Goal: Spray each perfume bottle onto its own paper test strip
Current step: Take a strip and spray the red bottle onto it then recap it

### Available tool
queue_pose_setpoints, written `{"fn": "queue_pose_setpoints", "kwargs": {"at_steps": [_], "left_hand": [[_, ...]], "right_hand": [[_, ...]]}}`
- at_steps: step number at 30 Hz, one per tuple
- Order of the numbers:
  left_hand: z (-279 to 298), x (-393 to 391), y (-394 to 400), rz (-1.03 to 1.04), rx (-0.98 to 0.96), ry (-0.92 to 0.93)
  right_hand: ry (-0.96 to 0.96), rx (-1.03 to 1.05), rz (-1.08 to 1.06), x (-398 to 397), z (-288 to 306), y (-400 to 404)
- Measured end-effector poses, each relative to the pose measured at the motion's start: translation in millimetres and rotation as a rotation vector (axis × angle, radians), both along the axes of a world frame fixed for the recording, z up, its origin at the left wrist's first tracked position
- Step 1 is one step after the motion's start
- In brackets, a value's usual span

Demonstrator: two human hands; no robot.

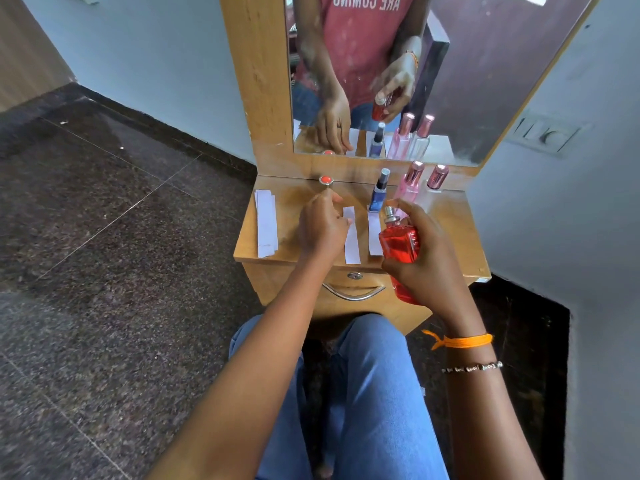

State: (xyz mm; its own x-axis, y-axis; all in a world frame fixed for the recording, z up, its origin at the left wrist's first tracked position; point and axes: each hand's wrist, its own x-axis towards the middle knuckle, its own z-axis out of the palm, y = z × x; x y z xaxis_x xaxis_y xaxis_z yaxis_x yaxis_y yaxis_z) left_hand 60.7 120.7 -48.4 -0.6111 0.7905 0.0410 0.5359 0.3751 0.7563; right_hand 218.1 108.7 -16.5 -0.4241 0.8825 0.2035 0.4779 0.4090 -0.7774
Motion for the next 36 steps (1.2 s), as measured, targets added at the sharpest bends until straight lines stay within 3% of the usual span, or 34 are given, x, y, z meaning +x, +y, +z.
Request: {"fn": "queue_pose_setpoints", "kwargs": {"at_steps": [5,18,26,31,36], "left_hand": [[0,2,-23,-0.063,0.004,0.194],[-7,-5,-29,-0.163,-0.123,0.187],[6,-16,-7,-0.036,0.097,0.097],[3,-28,22,-0.052,0.024,0.091],[0,-40,27,-0.033,0.099,0.083]], "right_hand": [[0.008,-0.007,0.002,-1,-3,1],[0.049,-0.054,0.029,0,-4,3],[0.107,-0.081,0.066,-2,-3,1],[0.115,-0.103,0.108,-1,-4,1],[0.125,-0.112,0.116,-2,-9,3]]}}
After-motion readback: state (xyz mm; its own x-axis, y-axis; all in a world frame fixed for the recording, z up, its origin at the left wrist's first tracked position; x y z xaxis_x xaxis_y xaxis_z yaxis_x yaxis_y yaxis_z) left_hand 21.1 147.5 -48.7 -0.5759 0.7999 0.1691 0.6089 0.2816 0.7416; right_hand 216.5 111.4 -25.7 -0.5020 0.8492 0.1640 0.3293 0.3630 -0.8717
